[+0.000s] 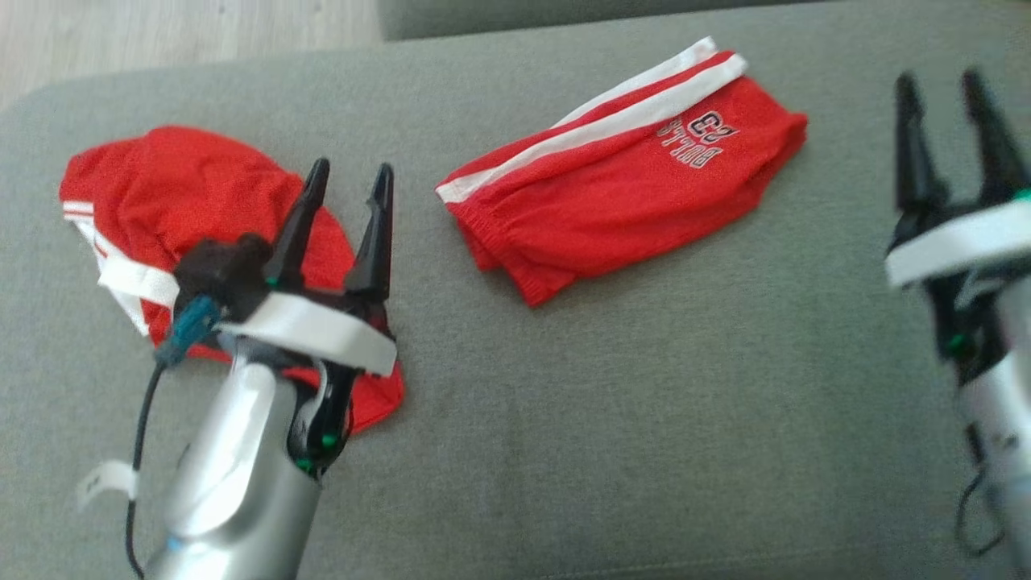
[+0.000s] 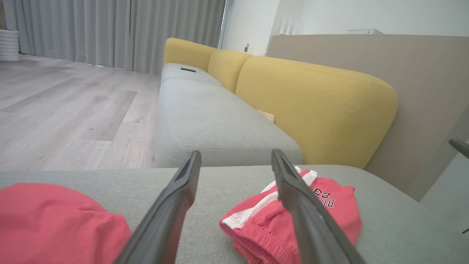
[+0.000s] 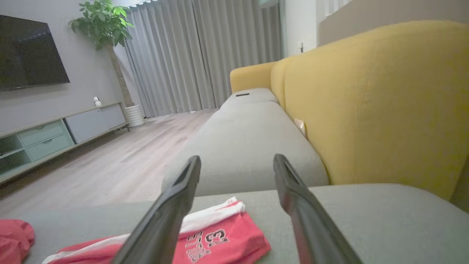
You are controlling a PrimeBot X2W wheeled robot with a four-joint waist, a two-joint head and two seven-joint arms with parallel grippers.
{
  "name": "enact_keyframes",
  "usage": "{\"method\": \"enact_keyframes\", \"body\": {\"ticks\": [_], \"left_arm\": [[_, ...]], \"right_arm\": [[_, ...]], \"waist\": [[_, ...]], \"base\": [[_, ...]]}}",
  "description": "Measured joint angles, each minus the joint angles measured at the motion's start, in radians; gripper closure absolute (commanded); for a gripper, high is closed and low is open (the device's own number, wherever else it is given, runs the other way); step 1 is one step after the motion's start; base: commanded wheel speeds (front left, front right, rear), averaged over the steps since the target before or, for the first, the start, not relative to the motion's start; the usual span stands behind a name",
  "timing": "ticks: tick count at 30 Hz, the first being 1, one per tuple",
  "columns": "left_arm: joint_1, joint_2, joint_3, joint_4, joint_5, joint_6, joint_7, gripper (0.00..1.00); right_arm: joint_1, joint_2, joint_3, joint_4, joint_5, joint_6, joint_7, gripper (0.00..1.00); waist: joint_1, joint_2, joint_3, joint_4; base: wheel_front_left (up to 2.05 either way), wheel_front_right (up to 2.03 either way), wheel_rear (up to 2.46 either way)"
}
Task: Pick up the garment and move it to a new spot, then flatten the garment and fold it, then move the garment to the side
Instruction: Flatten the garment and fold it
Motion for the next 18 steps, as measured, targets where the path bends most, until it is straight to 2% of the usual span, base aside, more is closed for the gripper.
{"method": "enact_keyframes", "body": {"ticks": [11,18], "left_arm": [[0.241,-0.025,0.098,-0.101,0.095,-0.016,0.0,0.0],[0.341,-0.033,0.133,-0.179,0.118,-0.021,0.0,0.0]], "right_arm": [[0.329,0.242,-0.199,-0.124,-0.134,0.0,-0.017,0.0],[0.418,0.311,-0.252,-0.183,-0.188,0.0,-0.026,0.0]], "waist": [[0.0,0.0,-0.092,-0.032],[0.0,0.0,-0.122,-0.033]], "base": [[0.0,0.0,0.0],[0.0,0.0,0.0]]}}
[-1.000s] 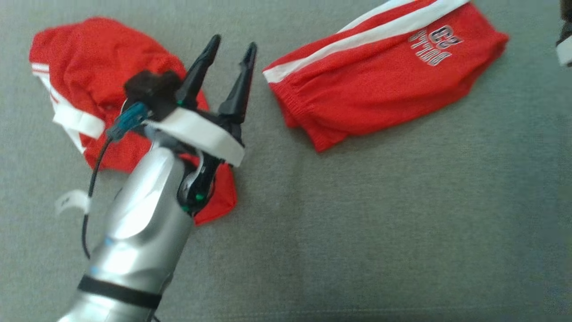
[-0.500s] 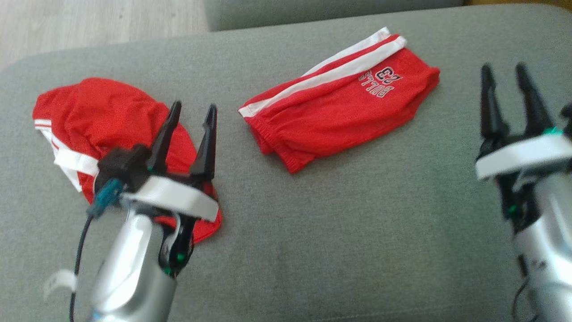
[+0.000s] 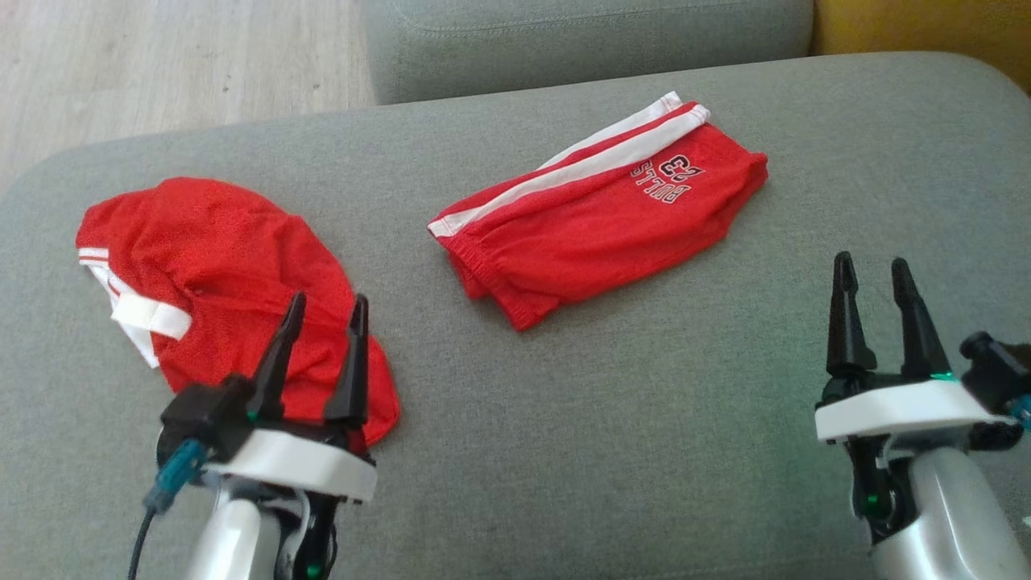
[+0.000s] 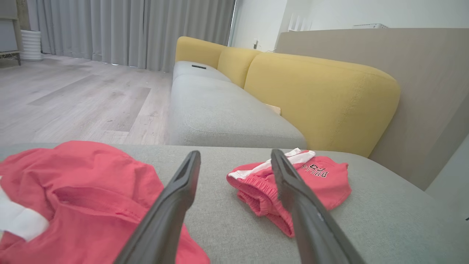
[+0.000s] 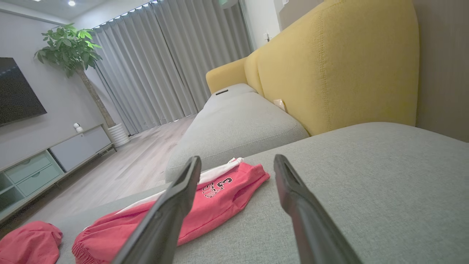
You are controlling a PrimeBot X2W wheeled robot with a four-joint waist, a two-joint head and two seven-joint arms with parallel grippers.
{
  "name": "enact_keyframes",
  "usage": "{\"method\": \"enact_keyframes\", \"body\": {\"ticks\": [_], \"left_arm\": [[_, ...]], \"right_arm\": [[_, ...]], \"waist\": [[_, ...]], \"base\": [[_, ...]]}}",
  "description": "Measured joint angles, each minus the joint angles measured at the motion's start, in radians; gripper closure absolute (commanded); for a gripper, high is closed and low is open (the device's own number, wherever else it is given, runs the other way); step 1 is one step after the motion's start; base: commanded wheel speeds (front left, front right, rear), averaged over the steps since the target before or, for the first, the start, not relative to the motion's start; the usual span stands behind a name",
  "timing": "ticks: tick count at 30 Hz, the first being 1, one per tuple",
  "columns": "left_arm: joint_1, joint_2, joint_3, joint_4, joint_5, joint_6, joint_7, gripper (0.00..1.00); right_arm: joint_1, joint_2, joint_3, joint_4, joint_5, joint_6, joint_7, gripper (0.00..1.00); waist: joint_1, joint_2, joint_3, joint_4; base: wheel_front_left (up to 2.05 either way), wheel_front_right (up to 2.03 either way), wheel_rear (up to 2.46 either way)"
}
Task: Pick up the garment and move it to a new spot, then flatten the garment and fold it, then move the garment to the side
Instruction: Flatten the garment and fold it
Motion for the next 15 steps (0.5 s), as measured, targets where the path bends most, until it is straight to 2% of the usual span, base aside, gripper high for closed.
{"method": "enact_keyframes", "body": {"ticks": [9,15], "left_arm": [[0.031,0.001,-0.022,-0.021,-0.006,0.017,0.0,0.0],[-0.006,0.001,-0.043,-0.017,-0.006,0.017,0.0,0.0]], "right_arm": [[0.03,0.02,-0.025,-0.043,-0.045,0.0,0.004,0.0],[0.003,0.034,-0.077,-0.033,-0.039,0.0,0.078,0.0]], "waist": [[0.0,0.0,0.013,0.006],[0.0,0.0,0.06,0.031]], "base": [[0.0,0.0,0.0],[0.0,0.0,0.0]]}}
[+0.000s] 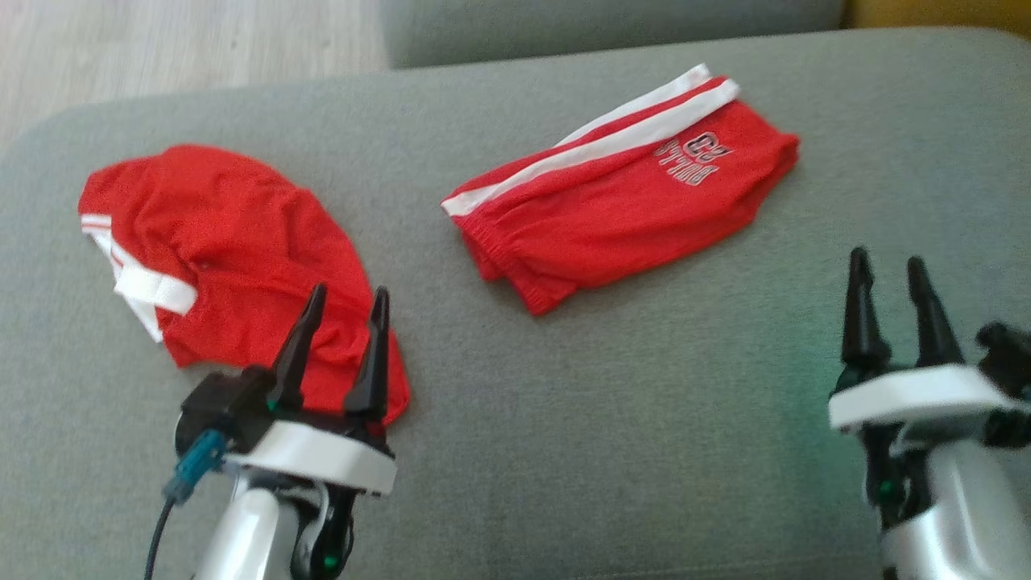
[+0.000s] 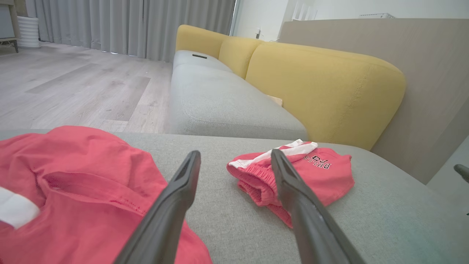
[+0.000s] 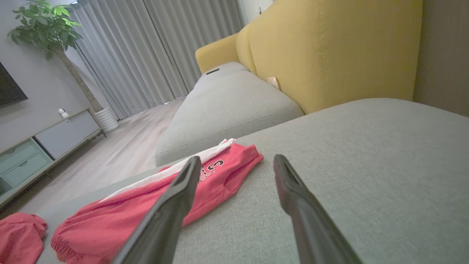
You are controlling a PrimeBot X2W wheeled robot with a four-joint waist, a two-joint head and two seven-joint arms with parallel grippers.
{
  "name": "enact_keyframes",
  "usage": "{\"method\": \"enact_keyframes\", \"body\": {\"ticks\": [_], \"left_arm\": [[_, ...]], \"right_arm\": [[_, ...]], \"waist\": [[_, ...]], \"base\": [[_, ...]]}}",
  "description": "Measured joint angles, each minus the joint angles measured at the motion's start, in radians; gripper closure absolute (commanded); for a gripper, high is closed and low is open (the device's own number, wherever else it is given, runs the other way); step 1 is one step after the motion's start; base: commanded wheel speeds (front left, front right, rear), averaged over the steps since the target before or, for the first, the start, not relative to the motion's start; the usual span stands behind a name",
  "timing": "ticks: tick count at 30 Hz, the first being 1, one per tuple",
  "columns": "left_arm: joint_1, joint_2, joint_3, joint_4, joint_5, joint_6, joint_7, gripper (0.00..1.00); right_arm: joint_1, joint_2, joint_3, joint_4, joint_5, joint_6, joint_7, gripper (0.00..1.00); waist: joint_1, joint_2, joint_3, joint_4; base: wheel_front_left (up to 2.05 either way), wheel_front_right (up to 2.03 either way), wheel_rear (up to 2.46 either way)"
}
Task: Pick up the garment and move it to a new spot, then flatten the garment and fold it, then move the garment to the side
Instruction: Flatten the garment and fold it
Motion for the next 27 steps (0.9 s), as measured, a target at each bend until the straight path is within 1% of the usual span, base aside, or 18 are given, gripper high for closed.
{"method": "enact_keyframes", "body": {"ticks": [5,10,14,15,20,21,24,27], "left_arm": [[-0.046,-0.001,-0.022,0.003,-0.016,-0.001,0.0,0.0],[-0.062,-0.001,-0.056,0.021,-0.033,-0.003,0.0,0.0],[-0.085,-0.002,-0.081,0.025,-0.047,-0.007,0.0,0.0],[-0.097,-0.002,-0.093,0.026,-0.051,-0.007,0.0,0.0],[-0.115,-0.003,-0.119,0.027,-0.061,-0.007,0.0,0.0],[-0.115,-0.003,-0.119,0.027,-0.061,-0.007,0.0,0.0],[-0.127,-0.003,-0.132,0.026,-0.067,-0.001,0.0,0.0],[-0.129,-0.004,-0.137,0.019,-0.078,0.004,0.0,0.0]], "right_arm": [[-0.117,0.004,-0.083,0.062,0.076,0.0,0.101,0.0],[-0.235,0.005,-0.183,0.186,0.176,0.0,0.208,0.0],[-0.333,0.007,-0.262,0.294,0.181,0.0,0.26,0.0],[-0.382,0.006,-0.318,0.349,0.163,0.0,0.275,0.0],[-0.477,0.006,-0.488,0.488,0.046,0.0,0.317,0.0],[-0.477,0.006,-0.488,0.488,0.046,0.0,0.317,0.0],[-0.521,0.002,-0.582,0.526,-0.036,0.0,0.336,0.0],[-0.577,-0.003,-0.646,0.548,-0.1,0.0,0.359,0.0]], "waist": [[0.0,0.0,0.05,0.039],[0.0,0.0,0.096,0.093],[0.0,0.0,0.126,0.139],[0.0,0.0,0.138,0.162],[0.0,0.0,0.159,0.216],[0.0,0.0,0.159,0.216],[0.0,0.0,0.169,0.244],[0.0,0.0,0.18,0.265]], "base": [[0.0,0.0,0.0],[0.0,0.0,0.0],[0.0,0.0,0.0],[0.0,0.0,0.0],[0.0,0.0,0.0],[0.0,0.0,0.0],[0.0,0.0,0.0],[0.0,0.0,0.0]]}}
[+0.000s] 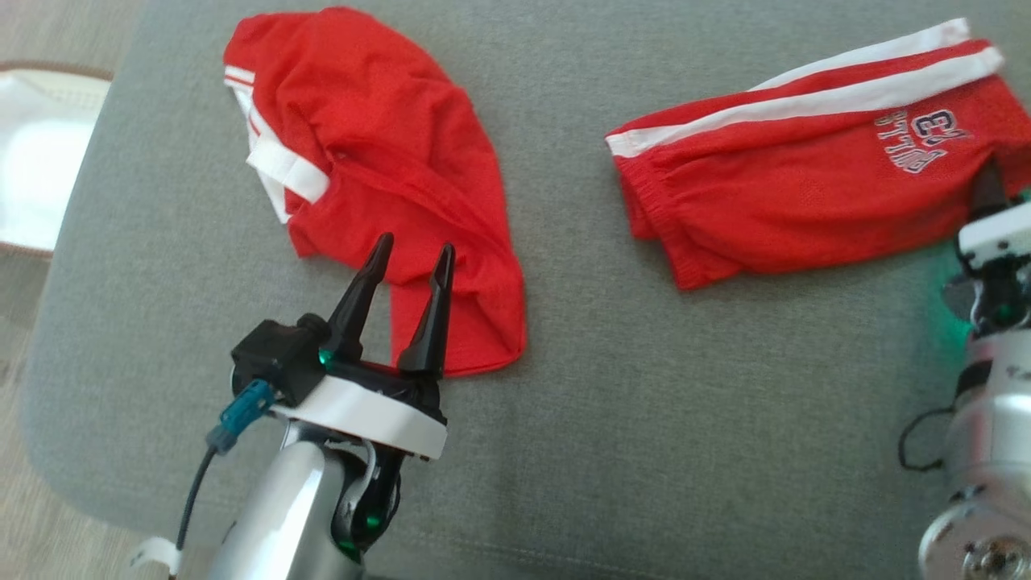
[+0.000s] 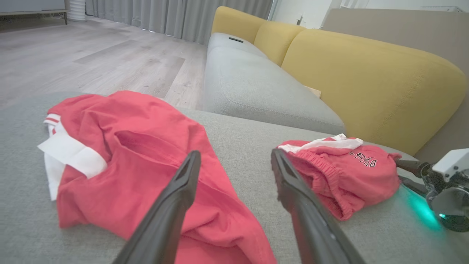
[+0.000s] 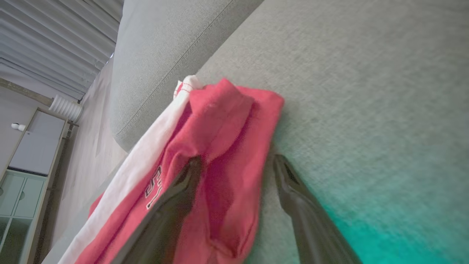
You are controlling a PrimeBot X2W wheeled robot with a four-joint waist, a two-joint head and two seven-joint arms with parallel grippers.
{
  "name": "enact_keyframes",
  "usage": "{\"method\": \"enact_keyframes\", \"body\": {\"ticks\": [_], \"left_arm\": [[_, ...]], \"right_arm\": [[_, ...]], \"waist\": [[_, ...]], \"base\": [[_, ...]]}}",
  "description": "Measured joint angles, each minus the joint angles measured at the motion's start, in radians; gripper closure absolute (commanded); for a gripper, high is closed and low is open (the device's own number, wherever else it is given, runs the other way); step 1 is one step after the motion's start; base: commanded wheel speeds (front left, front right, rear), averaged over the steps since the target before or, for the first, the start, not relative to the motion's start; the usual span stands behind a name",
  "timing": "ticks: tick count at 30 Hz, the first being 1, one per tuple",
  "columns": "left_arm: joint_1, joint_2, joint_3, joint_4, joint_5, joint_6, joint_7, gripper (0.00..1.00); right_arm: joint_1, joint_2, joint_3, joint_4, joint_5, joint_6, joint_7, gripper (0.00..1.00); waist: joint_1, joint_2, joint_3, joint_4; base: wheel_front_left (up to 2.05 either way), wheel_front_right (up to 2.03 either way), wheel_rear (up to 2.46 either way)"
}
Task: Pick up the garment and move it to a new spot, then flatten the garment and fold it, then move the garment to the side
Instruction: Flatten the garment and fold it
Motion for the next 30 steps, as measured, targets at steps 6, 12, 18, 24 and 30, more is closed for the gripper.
{"method": "enact_keyframes", "body": {"ticks": [6,12,18,24,30], "left_arm": [[0.0,0.0,-0.006,0.001,0.0,0.0,0.0,0.0],[-0.001,0.0,-0.024,0.005,0.0,0.0,0.0,0.0],[-0.006,0.0,-0.035,0.007,0.0,0.0,0.0,0.0],[-0.019,0.0,-0.038,0.008,0.0,-0.001,0.0,0.0],[-0.02,0.0,-0.042,0.008,0.0,0.0,0.0,0.0]], "right_arm": [[-0.06,0.0,-0.086,0.012,-0.095,0.0,0.019,0.0],[-0.083,-0.001,-0.122,0.02,-0.128,0.0,0.01,0.0],[-0.096,-0.001,-0.12,0.027,-0.134,0.0,-0.017,0.0],[-0.095,-0.004,-0.07,0.029,-0.088,0.0,-0.029,0.0],[-0.109,-0.026,-0.051,0.039,-0.071,0.0,-0.022,0.0]], "waist": [[0.0001,0.0,0.022,0.022],[0.0001,0.0,0.031,0.028],[0.0001,0.0,0.041,0.025],[0.0001,0.0,0.047,0.014],[0.0001,0.0,0.063,0.012]], "base": [[0.0,0.0,0.0],[0.0,0.0,0.0],[0.0,0.0,0.0],[0.0,0.0,0.0],[0.0,0.0,0.0]]}}
